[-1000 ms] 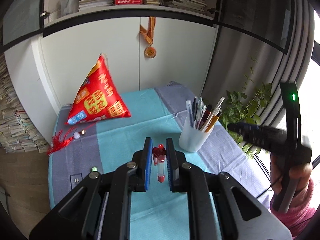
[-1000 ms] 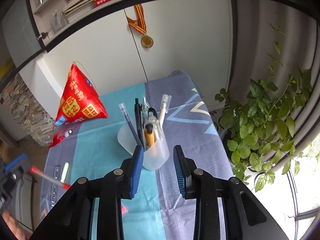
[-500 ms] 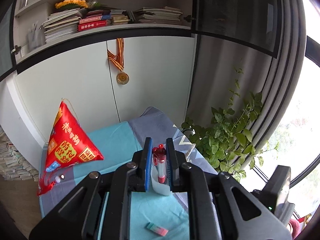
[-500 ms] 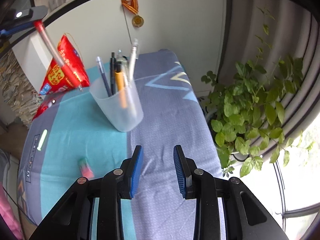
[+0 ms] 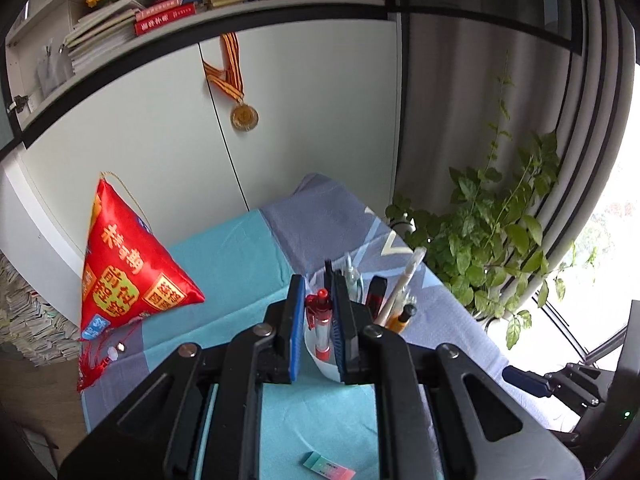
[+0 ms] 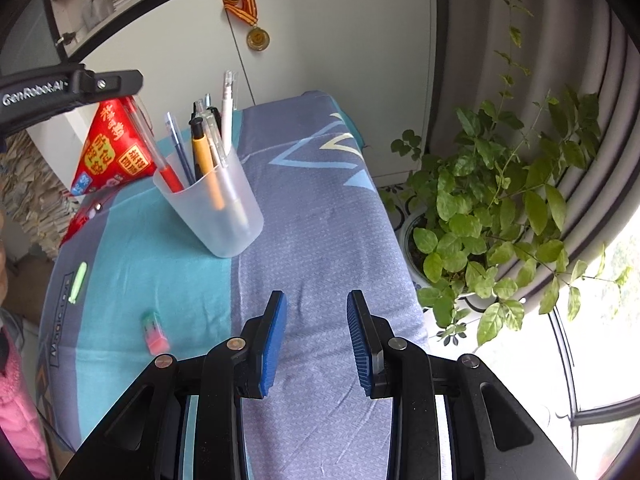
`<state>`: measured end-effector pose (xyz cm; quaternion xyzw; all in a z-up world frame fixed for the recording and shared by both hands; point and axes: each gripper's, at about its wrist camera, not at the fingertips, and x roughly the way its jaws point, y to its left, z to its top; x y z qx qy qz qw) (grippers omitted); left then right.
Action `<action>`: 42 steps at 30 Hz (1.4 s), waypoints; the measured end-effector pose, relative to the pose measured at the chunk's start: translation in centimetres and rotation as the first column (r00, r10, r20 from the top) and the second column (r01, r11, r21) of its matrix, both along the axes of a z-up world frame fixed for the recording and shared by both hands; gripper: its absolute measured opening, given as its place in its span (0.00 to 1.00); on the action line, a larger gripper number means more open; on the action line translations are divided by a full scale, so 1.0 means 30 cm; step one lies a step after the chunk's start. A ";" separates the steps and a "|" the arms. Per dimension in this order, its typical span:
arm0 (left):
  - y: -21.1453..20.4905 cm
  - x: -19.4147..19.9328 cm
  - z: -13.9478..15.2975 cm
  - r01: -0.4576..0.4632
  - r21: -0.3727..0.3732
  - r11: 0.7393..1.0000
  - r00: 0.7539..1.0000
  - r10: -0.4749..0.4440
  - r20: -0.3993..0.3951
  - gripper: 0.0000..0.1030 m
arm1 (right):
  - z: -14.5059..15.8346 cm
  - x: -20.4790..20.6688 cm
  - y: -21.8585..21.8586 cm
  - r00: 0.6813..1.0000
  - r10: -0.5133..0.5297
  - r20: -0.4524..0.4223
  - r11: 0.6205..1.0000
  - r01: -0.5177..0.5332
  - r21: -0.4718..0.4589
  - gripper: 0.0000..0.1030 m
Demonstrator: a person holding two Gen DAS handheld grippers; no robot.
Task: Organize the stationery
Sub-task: 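Grasp the pink-and-teal eraser with the right tool while the left tool grasps the green highlighter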
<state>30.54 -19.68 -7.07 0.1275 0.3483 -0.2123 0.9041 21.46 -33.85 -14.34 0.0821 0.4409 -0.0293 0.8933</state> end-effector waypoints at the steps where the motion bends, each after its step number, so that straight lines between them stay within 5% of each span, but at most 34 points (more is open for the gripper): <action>1: -0.001 0.002 -0.011 0.001 0.004 1.000 1.000 -0.001 -0.009 0.11 | -0.003 0.002 0.003 1.000 0.004 -0.003 1.000 -0.004 -0.001 0.30; 12: 0.032 -0.012 -0.046 -0.010 -0.002 1.000 0.999 0.010 -0.053 0.15 | -0.009 0.009 0.011 1.000 0.013 -0.013 1.000 -0.013 -0.005 0.30; 15: 0.081 -0.044 -0.018 -0.019 -0.020 1.000 1.000 0.018 -0.020 0.24 | -0.007 0.008 0.020 1.000 0.021 -0.013 1.000 -0.022 -0.009 0.30; 17: 0.130 -0.065 -0.001 -0.045 -0.031 0.998 0.999 0.046 0.007 0.37 | -0.005 0.007 0.032 0.999 0.035 -0.012 0.999 -0.035 -0.019 0.30; 24: 0.366 -0.107 -0.042 -0.220 0.024 0.975 0.974 0.218 0.066 0.41 | -0.019 0.020 0.105 0.995 0.095 -0.036 0.994 -0.097 -0.044 0.30; 34: 0.733 -0.074 -0.222 -0.449 0.041 0.893 0.889 0.451 -0.086 0.43 | -0.051 0.046 0.257 0.979 0.181 -0.089 0.977 -0.190 -0.099 0.30; 42: 0.727 -0.042 -0.347 -0.389 0.075 0.918 0.905 0.396 -0.159 0.43 | -0.069 0.072 0.361 0.965 0.227 -0.134 0.961 -0.244 -0.131 0.30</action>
